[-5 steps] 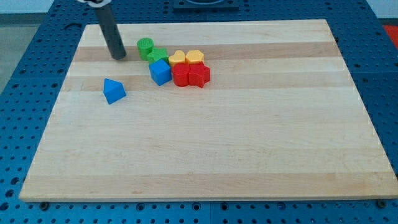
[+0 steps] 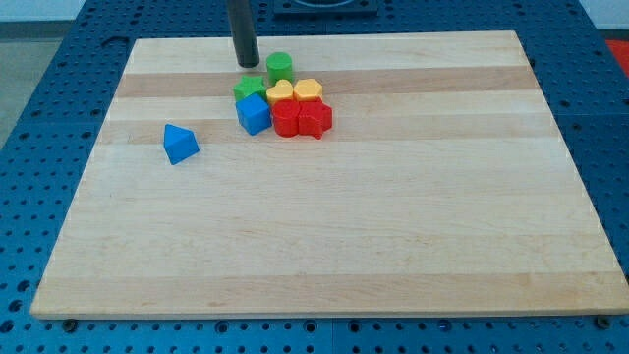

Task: Move the green circle along with the yellow heart and red circle down a bit

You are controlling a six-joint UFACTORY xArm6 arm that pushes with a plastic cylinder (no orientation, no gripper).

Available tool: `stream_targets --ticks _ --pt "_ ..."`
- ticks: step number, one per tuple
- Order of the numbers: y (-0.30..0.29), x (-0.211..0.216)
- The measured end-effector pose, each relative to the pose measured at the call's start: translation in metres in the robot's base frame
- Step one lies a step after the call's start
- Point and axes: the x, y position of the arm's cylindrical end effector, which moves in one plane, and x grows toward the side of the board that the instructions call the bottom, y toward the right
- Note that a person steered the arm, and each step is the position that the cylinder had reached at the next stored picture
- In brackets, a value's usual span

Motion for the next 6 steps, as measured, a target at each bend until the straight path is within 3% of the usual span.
stream_targets --ticks 2,4,5,6 --pt "0.043 -0.001" --pt "0.043 0.041" --pt "0.045 0.032" --pt "0.042 -0.008"
